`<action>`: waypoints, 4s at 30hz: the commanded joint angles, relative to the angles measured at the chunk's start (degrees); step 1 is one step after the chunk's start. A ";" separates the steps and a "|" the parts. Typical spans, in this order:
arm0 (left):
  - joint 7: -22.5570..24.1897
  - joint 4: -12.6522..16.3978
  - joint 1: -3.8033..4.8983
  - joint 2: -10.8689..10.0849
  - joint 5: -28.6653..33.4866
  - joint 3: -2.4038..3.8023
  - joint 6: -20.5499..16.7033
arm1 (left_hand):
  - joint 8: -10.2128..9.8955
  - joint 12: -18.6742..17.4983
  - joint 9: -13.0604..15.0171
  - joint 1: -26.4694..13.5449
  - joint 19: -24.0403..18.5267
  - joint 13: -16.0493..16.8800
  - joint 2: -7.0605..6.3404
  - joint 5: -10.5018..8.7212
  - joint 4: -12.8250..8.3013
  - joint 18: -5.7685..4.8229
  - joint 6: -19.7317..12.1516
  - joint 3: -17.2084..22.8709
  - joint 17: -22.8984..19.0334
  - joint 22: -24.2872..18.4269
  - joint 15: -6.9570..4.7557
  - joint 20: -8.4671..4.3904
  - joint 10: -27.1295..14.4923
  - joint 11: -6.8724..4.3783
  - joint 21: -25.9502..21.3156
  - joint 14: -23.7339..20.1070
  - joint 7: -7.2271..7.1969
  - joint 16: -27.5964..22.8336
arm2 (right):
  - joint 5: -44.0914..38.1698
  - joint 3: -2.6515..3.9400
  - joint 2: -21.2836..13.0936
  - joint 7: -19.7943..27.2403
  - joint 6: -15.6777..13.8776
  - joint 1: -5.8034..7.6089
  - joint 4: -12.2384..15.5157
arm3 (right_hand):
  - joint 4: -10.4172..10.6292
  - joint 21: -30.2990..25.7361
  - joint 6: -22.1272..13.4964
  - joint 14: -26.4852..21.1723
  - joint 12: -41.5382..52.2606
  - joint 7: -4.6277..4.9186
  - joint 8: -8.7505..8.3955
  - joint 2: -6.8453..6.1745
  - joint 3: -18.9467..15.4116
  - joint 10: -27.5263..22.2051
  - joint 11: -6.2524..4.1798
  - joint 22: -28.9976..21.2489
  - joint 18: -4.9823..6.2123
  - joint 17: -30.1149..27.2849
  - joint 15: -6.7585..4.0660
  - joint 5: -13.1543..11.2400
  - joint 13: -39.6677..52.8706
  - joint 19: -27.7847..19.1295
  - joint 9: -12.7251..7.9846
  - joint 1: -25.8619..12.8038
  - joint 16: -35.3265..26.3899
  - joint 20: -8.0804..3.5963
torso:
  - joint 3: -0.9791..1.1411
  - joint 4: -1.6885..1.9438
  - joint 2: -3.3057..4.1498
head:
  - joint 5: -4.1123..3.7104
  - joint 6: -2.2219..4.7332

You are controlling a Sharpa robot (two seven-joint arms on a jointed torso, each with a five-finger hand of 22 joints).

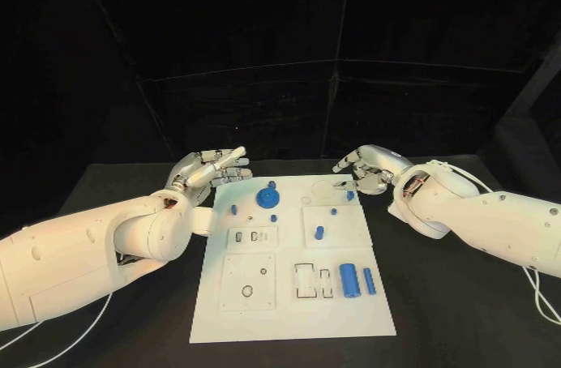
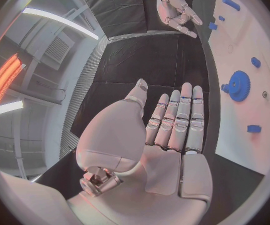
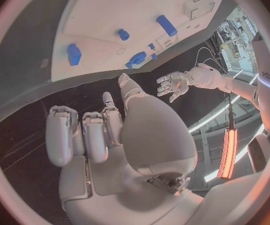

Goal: Assemble the parts on the task board

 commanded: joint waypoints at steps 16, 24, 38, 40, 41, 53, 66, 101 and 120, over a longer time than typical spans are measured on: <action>0.47 -0.56 0.10 0.64 -0.11 0.05 0.67 | -0.31 -0.30 -0.01 0.44 0.31 -0.05 0.17 0.07 -0.08 0.32 -0.38 -0.22 0.07 -0.06 -0.02 0.03 -0.39 0.04 -0.31 -0.48 0.84 -0.38 | 9.89 -0.04 -1.35 8.81 2.34 -2.26 -7.47 | -0.96 -0.21 -1.37 5.14 -1.66 -0.41 -0.67 -0.77 -0.40 -1.50 -0.45 1.69 -0.74 10.78 -0.25 1.55 4.26 -0.12 -0.22 1.14 -0.32 -0.12 | 0.29 -0.35 0.05 | -0.93 -0.43; 0.44 -0.84 0.08 0.85 -0.11 0.05 0.71 | -0.31 -0.30 -0.01 0.44 0.31 -0.05 0.17 0.07 -0.08 0.32 -0.38 -0.22 0.07 -0.06 -0.02 0.03 -0.39 0.04 -0.31 -0.48 0.84 -0.38 | 9.06 -0.03 0.46 8.54 4.12 -2.96 -10.06 | -1.13 -0.26 -1.64 5.13 -1.77 -0.41 -0.67 -0.72 -0.36 -1.58 -0.45 1.60 -0.72 10.72 -0.26 1.61 4.18 -0.18 -0.22 1.39 -0.35 -0.15 | 0.12 -0.24 0.00 | -0.97 -0.73; 0.41 -1.06 0.08 1.11 -0.11 0.05 0.72 | -0.31 -0.30 -0.01 0.44 0.31 -0.05 0.17 0.07 -0.08 0.32 -0.38 -0.22 0.07 -0.06 -0.02 0.03 -0.39 0.04 -0.31 -0.48 0.84 -0.38 | 7.95 -0.03 2.00 8.79 4.77 -3.78 -11.14 | -1.72 -0.22 -0.63 5.18 -1.36 -0.44 0.05 0.11 0.09 -1.19 -0.52 1.74 -0.76 10.93 -0.33 1.65 4.60 -0.12 0.07 2.20 -0.26 -0.23 | 0.16 -0.31 -0.03 | -0.77 -1.00; 0.41 -1.08 0.08 1.12 -0.11 0.05 0.72 | -0.31 -0.30 -0.01 0.44 0.31 -0.05 0.17 0.07 -0.08 0.32 -0.38 -0.22 0.07 -0.06 -0.02 0.03 -0.39 0.04 -0.31 -0.48 0.84 -0.38 | 7.92 -0.03 2.12 8.82 4.85 -3.79 -11.22 | -1.81 -0.20 -0.28 5.19 -1.24 -0.47 0.22 0.25 0.16 -1.09 -0.54 1.79 -0.77 10.97 -0.34 1.66 4.70 -0.09 0.13 2.29 -0.25 -0.24 | 0.15 -0.31 -0.04 | -0.74 -1.00; 0.40 -1.09 0.08 1.11 -0.11 0.05 0.72 | -0.31 -0.30 -0.01 0.44 0.31 -0.05 0.17 0.07 -0.08 0.32 -0.38 -0.22 0.07 -0.06 -0.02 0.03 -0.39 0.04 -0.31 -0.48 0.84 -0.38 | 7.91 -0.03 2.21 8.83 4.90 -3.80 -11.27 | -1.85 -0.19 -0.11 5.20 -1.20 -0.48 0.30 0.32 0.20 -1.05 -0.55 1.82 -0.77 10.99 -0.35 1.67 4.74 -0.07 0.16 2.32 -0.24 -0.25 | 0.13 -0.29 -0.03 | -0.80 -0.97; 0.35 -1.26 0.08 1.18 -0.11 0.05 0.70 | -0.31 -0.30 -0.01 0.44 0.31 -0.05 0.17 0.07 -0.08 0.32 -0.38 -0.22 0.07 -0.06 -0.02 0.03 -0.39 0.04 -0.31 -0.48 0.84 -0.38 | 7.72 -0.03 2.92 8.80 5.53 -3.83 -11.79 | -2.33 -0.11 2.52 5.24 -0.65 -0.69 1.38 1.46 1.02 -0.54 -0.77 2.01 -0.81 11.12 -0.54 1.65 5.26 0.04 0.40 2.70 -0.18 -0.41 | 0.14 -0.33 -0.01 | -0.83 -1.20; 0.31 -1.27 0.08 1.17 -0.11 0.05 0.72 | -0.32 -0.28 0.00 0.48 0.35 -0.05 0.25 0.07 -0.15 0.32 -0.36 -0.29 0.13 -0.09 -0.03 0.02 -0.38 0.02 -0.33 -0.43 0.81 -0.39 | 6.73 -0.03 3.12 8.23 6.35 -3.83 -12.01 | -2.54 -0.05 4.30 5.27 -0.42 -0.83 1.91 1.87 1.56 -0.33 -0.90 2.17 -0.84 11.27 -0.65 1.16 5.49 0.13 0.45 2.67 -0.11 -0.52 | 0.15 -0.32 -0.02 | -0.85 -1.43; 0.05 -1.47 0.08 0.84 -0.11 0.05 0.92 | -0.34 -0.27 0.00 0.54 0.38 -0.05 0.42 0.07 -0.19 0.32 -0.35 -0.29 0.17 -0.11 -0.04 0.02 -0.39 0.01 -0.35 -0.40 0.80 -0.40 | 5.89 -0.02 3.73 4.90 -0.86 -3.84 -11.00 | -3.07 0.15 9.01 5.34 0.32 -2.69 3.70 4.92 5.24 0.53 -2.49 2.67 -0.93 11.52 -1.97 -0.85 6.27 0.45 0.66 2.71 -0.02 -1.69 | 0.22 -0.33 -0.06 | -0.69 -1.92; 0.07 -1.63 0.12 0.43 -0.11 0.05 0.80 | -0.34 -0.26 0.00 0.56 0.39 -0.05 0.46 0.07 -0.21 0.32 -0.35 -0.30 0.19 -0.12 -0.04 0.01 -0.39 0.01 -0.35 -0.39 0.80 -0.41 | 0.45 0.08 2.33 -7.82 -4.57 -2.83 7.40 | -3.42 -0.01 7.43 5.29 -0.73 -2.10 2.43 5.45 7.70 -0.09 -2.09 2.36 -0.89 11.30 -1.75 0.26 5.57 0.34 0.15 1.96 -0.16 -1.66 | -0.46 -0.16 -0.76 | 0.47 -2.42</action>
